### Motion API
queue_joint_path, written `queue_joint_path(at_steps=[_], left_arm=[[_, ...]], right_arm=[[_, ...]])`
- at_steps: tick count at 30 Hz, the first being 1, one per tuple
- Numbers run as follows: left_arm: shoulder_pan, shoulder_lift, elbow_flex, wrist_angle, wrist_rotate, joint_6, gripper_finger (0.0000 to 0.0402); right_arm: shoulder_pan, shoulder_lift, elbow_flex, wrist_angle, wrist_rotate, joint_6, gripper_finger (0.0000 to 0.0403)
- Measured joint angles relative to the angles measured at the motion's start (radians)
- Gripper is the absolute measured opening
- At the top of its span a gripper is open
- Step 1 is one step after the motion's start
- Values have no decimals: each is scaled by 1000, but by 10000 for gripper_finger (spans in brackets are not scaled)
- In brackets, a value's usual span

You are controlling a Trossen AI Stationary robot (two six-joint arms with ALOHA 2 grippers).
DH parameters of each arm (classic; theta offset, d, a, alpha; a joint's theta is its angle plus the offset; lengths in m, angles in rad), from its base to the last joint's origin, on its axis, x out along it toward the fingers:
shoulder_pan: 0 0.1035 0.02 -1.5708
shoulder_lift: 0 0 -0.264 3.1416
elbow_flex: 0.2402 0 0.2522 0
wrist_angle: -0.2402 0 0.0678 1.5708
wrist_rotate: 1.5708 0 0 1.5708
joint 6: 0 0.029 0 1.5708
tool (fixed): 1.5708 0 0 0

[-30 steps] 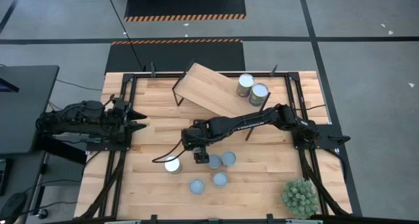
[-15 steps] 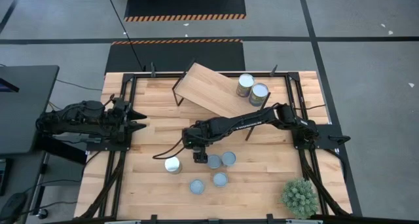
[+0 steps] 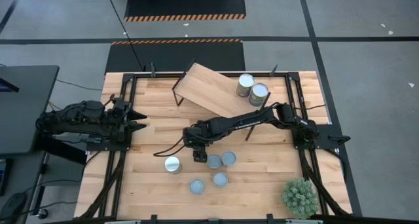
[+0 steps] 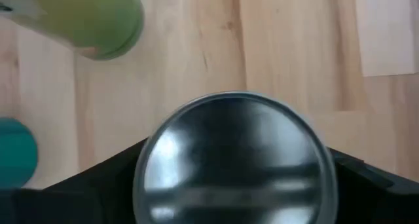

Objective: Pick and place cans onto a shelf
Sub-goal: Put the canned carrots on the shelf

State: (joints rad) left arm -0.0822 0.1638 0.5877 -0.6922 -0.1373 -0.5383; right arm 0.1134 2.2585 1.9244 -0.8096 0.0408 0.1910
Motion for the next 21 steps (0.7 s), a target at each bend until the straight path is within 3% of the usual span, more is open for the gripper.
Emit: queue_joint_path(at_steps=[7, 15, 21], left_arm=[[0, 0, 0, 0, 0, 0, 247], [0, 0, 0, 0, 0, 0, 247], [0, 0, 0, 0, 0, 1, 247]], right_arm=[[-4, 0, 12, -1, 1, -19, 308], [-32, 0, 149, -88, 1, -82, 316], [-57, 0, 288, -148, -57, -191, 315]])
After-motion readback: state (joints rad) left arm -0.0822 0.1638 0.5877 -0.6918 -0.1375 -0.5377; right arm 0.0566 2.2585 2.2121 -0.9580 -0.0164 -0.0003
